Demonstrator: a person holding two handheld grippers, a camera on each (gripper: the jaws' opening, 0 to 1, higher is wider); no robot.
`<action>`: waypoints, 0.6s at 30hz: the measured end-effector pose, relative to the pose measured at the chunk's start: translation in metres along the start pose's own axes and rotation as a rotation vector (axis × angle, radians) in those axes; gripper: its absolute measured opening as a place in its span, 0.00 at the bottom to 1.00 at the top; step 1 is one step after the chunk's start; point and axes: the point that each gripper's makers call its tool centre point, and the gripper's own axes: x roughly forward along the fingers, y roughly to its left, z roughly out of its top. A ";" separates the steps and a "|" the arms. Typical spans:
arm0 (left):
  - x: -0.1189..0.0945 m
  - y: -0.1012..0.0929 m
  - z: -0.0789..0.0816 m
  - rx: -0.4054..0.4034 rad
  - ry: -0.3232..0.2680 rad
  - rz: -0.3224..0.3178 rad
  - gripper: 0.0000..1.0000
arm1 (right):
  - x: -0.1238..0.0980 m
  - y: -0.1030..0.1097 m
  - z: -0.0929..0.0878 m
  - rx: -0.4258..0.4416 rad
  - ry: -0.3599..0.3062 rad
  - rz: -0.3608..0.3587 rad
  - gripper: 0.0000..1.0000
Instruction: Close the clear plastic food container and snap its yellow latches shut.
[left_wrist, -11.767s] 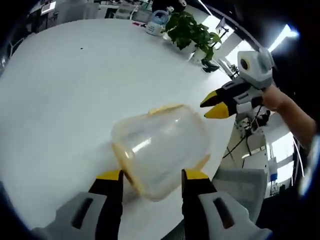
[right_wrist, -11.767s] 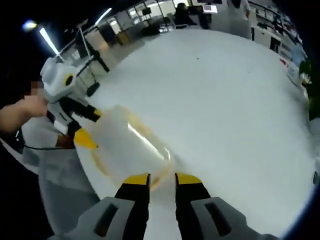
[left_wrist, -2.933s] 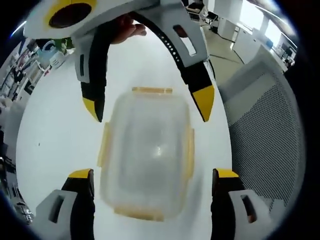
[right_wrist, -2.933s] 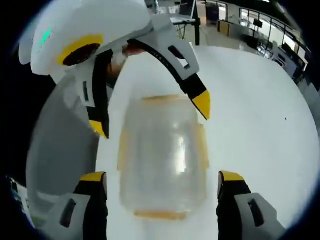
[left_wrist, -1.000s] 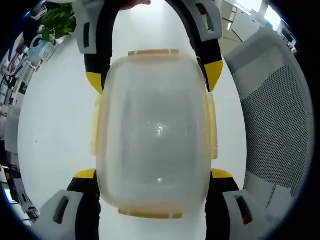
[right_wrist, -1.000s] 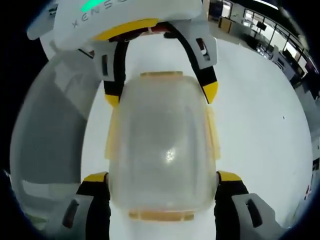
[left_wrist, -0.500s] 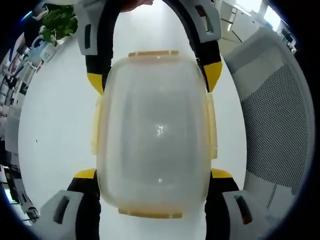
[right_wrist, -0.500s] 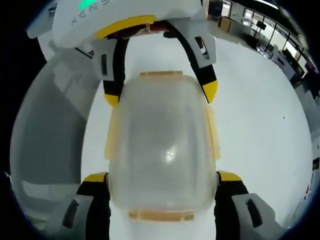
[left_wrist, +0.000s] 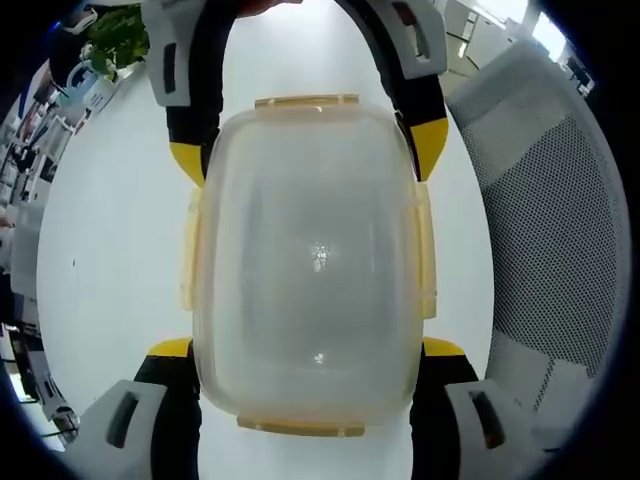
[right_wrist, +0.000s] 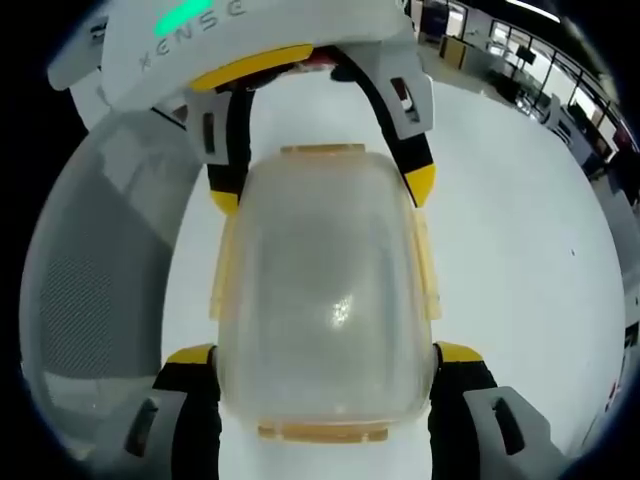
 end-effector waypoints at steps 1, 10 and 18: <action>0.000 0.000 -0.001 -0.001 0.001 0.000 0.88 | 0.000 0.000 0.001 -0.001 -0.001 0.000 0.87; -0.002 0.000 -0.010 -0.003 0.012 0.000 0.88 | 0.003 0.001 0.009 -0.003 -0.011 0.001 0.87; -0.003 -0.001 -0.018 -0.010 0.018 0.001 0.88 | 0.007 0.000 0.016 -0.010 -0.017 0.004 0.87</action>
